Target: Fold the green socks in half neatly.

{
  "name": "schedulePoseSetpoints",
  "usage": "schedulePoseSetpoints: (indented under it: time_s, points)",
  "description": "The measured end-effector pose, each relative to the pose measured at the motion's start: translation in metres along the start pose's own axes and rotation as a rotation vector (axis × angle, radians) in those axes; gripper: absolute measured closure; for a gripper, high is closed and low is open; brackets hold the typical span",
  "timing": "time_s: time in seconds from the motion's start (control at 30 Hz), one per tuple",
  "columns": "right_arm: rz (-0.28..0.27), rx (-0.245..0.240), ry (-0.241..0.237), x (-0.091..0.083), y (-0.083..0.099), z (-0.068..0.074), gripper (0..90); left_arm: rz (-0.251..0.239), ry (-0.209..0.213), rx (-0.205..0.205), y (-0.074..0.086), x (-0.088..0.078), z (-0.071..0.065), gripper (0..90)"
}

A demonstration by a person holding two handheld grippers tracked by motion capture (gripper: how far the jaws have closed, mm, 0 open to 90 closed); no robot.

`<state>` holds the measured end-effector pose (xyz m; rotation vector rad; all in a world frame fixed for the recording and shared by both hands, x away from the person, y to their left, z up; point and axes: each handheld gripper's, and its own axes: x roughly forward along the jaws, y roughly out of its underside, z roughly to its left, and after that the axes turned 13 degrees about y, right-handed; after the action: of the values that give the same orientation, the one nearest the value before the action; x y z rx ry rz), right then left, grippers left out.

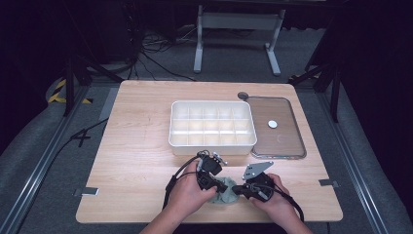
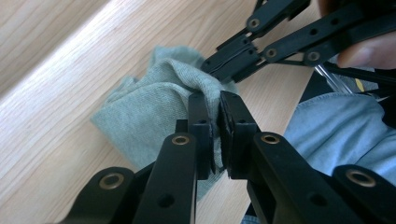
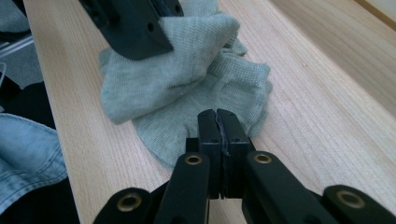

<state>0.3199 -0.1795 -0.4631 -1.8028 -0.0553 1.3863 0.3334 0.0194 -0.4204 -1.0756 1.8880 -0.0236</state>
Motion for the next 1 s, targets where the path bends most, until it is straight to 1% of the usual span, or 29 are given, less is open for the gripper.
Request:
schedulePoseSetpoints:
  time_s: [0.07, 0.1, 0.13, 0.17, 0.2, 0.23, 0.27, 0.3, 0.33, 0.37, 0.43, 0.47, 0.53, 0.6, 0.67, 0.7, 0.77, 0.8, 0.83, 0.87, 0.9, 0.93, 0.97, 1.0]
  points:
    - [0.001, 0.000, 0.000, 0.000, 0.000, 0.000, 90.0, 0.007, -0.007, 0.000, -0.001, 0.005, 0.002, 84.0]
    - [0.003, -0.002, 0.002, 0.000, 0.000, 0.000, 90.0, 0.019, -0.009, -0.002, -0.001, 0.007, 0.003, 83.9]
    - [0.004, 0.000, 0.002, 0.000, 0.000, 0.000, 90.0, 0.012, 0.000, -0.011, -0.001, 0.008, 0.005, 83.8]
    - [0.003, -0.002, 0.001, 0.000, 0.000, 0.000, 90.0, -0.001, 0.018, -0.013, 0.000, 0.009, 0.007, 82.8]
    - [0.003, -0.002, 0.001, 0.000, 0.000, 0.000, 90.0, -0.001, 0.018, -0.013, 0.000, 0.009, 0.007, 76.9]
    - [0.001, -0.007, 0.000, -0.001, 0.000, 0.000, 90.0, -0.010, 0.034, -0.021, 0.001, 0.007, 0.007, 76.9]
    - [-0.001, -0.011, 0.004, -0.003, -0.001, 0.000, 89.9, -0.022, 0.048, -0.014, 0.001, 0.004, 0.006, 70.2]
    - [-0.003, -0.013, 0.004, -0.005, -0.001, 0.000, 89.8, -0.044, 0.071, 0.008, 0.003, 0.000, 0.005, 66.2]
    - [-0.013, -0.011, 0.007, -0.009, -0.002, -0.001, 89.8, -0.061, 0.090, 0.020, 0.004, -0.004, 0.005, 62.1]
    - [-0.025, -0.011, 0.011, -0.014, -0.003, -0.003, 89.7, -0.076, 0.099, 0.026, 0.006, -0.009, 0.004, 61.0]
    - [-0.041, 0.000, 0.022, -0.023, -0.004, -0.007, 89.6, -0.100, 0.100, 0.032, 0.009, -0.017, 0.002, 60.2]
    - [-0.049, 0.012, 0.031, -0.028, -0.003, -0.009, 89.5, -0.103, 0.096, 0.035, 0.010, -0.021, 0.001, 60.2]
    - [-0.065, 0.032, 0.024, -0.035, -0.003, -0.013, 89.5, -0.085, 0.085, 0.021, 0.014, -0.024, 0.001, 59.7]
    - [-0.062, 0.036, 0.029, -0.036, -0.003, -0.014, 89.5, -0.051, 0.042, 0.009, 0.017, -0.022, 0.000, 58.6]
    - [-0.059, 0.039, 0.023, -0.036, -0.003, -0.013, 89.5, -0.019, -0.014, 0.001, 0.020, -0.019, 0.000, 58.0]
    - [-0.058, 0.032, 0.020, -0.035, -0.004, -0.013, 89.5, -0.007, -0.035, -0.005, 0.021, -0.018, 0.000, 57.9]
    - [-0.045, 0.023, 0.015, -0.032, -0.004, -0.011, 89.5, 0.011, -0.053, -0.010, 0.021, -0.016, 0.002, 58.3]
    - [-0.040, 0.019, 0.012, -0.030, -0.004, -0.010, 89.5, 0.016, -0.061, -0.005, 0.021, -0.014, 0.002, 58.5]
    - [-0.036, 0.017, 0.010, -0.029, -0.004, -0.010, 89.5, 0.034, -0.061, -0.007, 0.021, -0.011, 0.002, 59.9]
    - [-0.034, 0.020, 0.008, -0.028, -0.004, -0.010, 89.5, 0.050, -0.065, -0.002, 0.021, -0.008, 0.002, 62.8]
    - [-0.033, 0.022, 0.005, -0.027, -0.004, -0.010, 89.5, 0.066, -0.065, -0.001, 0.020, -0.006, 0.002, 68.2]
    - [-0.032, 0.024, 0.002, -0.027, -0.004, -0.010, 89.5, 0.083, -0.066, -0.011, 0.020, -0.002, 0.001, 74.8]
    - [-0.028, 0.024, -0.001, -0.024, -0.003, -0.009, 89.5, 0.089, -0.066, -0.014, 0.020, -0.002, 0.001, 82.8]
    - [-0.022, 0.024, -0.001, -0.023, -0.003, -0.008, 89.5, 0.094, -0.070, -0.009, 0.020, -0.002, 0.001, 85.5]
